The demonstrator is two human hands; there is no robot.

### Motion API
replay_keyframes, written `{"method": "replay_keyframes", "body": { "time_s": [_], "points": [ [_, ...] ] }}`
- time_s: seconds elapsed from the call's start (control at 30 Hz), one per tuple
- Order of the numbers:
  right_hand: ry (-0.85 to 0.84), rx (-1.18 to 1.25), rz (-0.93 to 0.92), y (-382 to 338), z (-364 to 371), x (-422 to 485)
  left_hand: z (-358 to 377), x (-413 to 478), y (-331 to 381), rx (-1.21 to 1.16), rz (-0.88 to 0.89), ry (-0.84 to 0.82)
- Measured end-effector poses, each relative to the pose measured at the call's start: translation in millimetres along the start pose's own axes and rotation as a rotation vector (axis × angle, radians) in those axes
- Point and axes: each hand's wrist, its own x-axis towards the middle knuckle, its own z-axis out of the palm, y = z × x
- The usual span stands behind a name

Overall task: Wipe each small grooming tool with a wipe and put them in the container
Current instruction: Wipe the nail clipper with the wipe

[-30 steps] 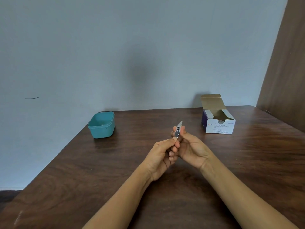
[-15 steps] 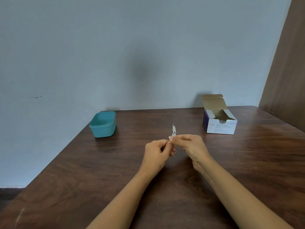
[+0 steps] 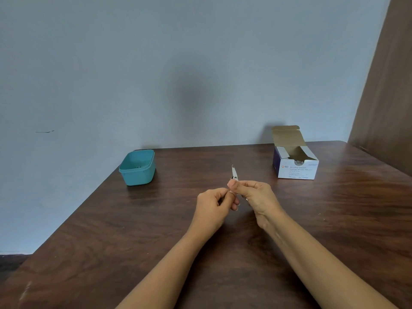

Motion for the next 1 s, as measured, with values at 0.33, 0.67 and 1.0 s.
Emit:
{"method": "replay_keyframes", "body": {
  "time_s": [0.33,0.67,1.0],
  "points": [
    [-0.031,0.078,0.050,-2.0,2.9,0.3,2.8,1.2,-1.8,-0.071,-0.032,0.023],
    [-0.077,0.109,0.030,-4.8,2.5,-7.3,1.9,0.8,-2.3,0.045,0.025,0.046],
    [0.018,0.092,0.002,-0.9,3.6,-1.0,4.5,-0.9,1.0,-0.049,-0.050,0.137]
  ]
}}
